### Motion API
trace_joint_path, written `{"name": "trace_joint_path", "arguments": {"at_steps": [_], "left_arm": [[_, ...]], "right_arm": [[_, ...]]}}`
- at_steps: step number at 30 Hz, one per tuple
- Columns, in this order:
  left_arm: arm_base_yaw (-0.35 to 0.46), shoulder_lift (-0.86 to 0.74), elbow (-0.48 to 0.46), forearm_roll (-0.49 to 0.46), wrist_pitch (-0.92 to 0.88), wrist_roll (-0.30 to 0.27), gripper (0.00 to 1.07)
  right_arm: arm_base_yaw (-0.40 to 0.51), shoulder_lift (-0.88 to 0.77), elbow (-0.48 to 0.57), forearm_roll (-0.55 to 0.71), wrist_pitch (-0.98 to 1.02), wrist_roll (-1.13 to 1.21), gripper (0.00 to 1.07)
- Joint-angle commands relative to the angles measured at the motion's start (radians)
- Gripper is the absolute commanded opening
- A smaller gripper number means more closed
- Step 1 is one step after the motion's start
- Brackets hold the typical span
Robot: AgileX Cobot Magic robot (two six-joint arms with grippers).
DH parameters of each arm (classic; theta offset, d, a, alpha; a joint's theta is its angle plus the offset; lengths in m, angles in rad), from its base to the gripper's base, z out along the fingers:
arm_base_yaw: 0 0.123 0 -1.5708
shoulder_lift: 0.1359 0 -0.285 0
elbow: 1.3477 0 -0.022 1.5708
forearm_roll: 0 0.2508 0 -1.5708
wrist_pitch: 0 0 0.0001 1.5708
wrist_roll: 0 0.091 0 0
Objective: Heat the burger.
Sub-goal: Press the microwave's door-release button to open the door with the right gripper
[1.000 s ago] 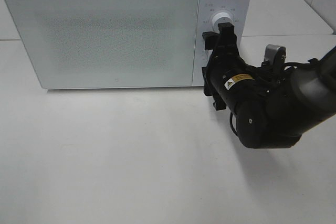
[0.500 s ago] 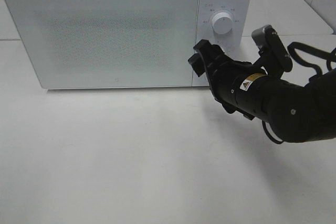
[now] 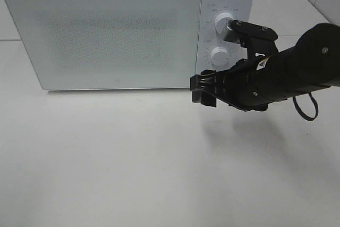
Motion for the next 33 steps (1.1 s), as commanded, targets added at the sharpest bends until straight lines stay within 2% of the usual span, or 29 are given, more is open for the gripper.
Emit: {"name": "trace_joint_path", "arguments": {"at_steps": [1, 8, 10, 13, 16, 19, 27, 33], "left_arm": [[0.003, -0.019, 0.003, -0.001, -0.013, -0.004, 1.0], [0.003, -0.019, 0.003, -0.001, -0.013, -0.004, 1.0], [0.003, -0.019, 0.003, -0.001, -0.013, -0.004, 1.0], [0.003, -0.019, 0.003, -0.001, -0.013, -0.004, 1.0], [0.003, -0.019, 0.003, -0.001, -0.013, -0.004, 1.0], [0.003, -0.019, 0.003, -0.001, -0.013, -0.004, 1.0], [0.003, -0.019, 0.003, -0.001, -0.013, -0.004, 1.0], [0.003, -0.019, 0.003, -0.001, -0.013, -0.004, 1.0]], "right_arm": [[-0.022, -0.031, -0.017, -0.028, 0.146, -0.109, 0.75], [-0.025, -0.102, -0.026, -0.153, 0.363, -0.112, 0.75], [-0.025, -0.16, -0.053, -0.223, 0.507, -0.103, 0.75], [-0.025, -0.218, -0.077, -0.249, 0.625, -0.101, 0.75], [-0.025, -0.238, -0.082, -0.25, 0.66, -0.101, 0.75], [-0.025, -0.342, -0.089, -0.25, 0.793, -0.102, 0.75], [-0.026, -0.526, -0.087, -0.284, 0.947, -0.102, 0.75], [-0.026, -0.67, -0.053, -0.302, 0.955, -0.102, 0.75]]}}
